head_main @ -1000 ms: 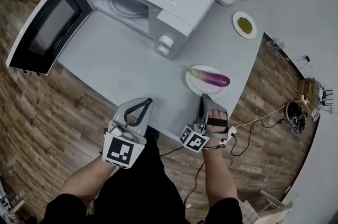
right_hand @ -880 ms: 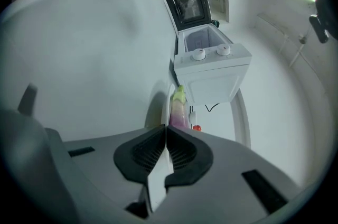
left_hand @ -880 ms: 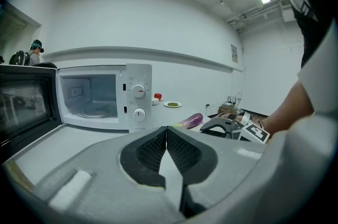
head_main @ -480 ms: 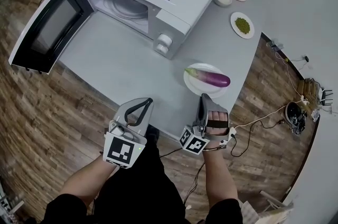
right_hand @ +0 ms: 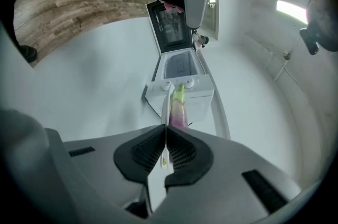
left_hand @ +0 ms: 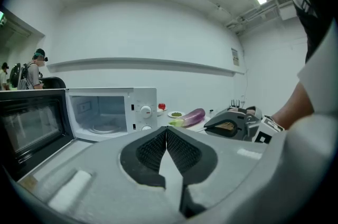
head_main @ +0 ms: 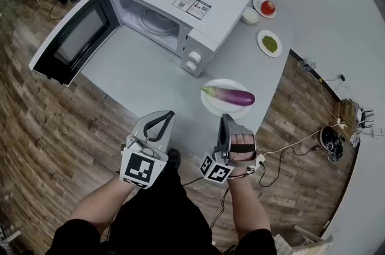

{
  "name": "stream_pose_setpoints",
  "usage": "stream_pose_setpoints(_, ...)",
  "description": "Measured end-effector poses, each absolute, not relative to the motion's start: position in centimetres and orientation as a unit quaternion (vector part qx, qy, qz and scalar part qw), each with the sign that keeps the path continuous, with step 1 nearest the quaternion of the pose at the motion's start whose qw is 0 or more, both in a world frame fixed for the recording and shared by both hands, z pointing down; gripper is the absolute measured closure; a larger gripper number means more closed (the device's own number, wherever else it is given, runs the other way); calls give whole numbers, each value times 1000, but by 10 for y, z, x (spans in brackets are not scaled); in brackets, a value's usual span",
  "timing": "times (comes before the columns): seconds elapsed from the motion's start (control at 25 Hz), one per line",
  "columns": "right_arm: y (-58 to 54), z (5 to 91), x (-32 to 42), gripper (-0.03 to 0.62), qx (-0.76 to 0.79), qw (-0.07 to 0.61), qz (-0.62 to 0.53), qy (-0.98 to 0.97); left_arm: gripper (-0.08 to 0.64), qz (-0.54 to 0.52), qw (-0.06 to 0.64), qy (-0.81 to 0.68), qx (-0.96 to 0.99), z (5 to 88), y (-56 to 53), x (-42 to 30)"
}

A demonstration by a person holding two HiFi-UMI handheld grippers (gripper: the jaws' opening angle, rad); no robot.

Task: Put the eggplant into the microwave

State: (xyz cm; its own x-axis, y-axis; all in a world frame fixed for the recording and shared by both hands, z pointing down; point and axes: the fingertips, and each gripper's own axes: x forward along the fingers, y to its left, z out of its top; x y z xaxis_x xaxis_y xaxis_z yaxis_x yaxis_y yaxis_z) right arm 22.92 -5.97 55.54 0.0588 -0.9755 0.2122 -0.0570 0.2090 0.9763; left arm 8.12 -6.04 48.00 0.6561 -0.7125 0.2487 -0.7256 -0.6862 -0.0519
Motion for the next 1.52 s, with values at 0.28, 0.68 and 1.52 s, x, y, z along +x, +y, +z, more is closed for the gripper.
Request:
stream_pose_setpoints(0.28,-49,528,194,571,457,542,-438,-553,551,113,17,-415,903,453,-55,48)
stream_pose_setpoints(0.68,-49,504,122,569,423,518,-469,-577,551,109,17,-454,884,435,-47,-26)
stream_pose_setpoints(1.52,-109,476,-10,571,373,449,-520,-623,551,111,23,-536,836,421,-70,-140)
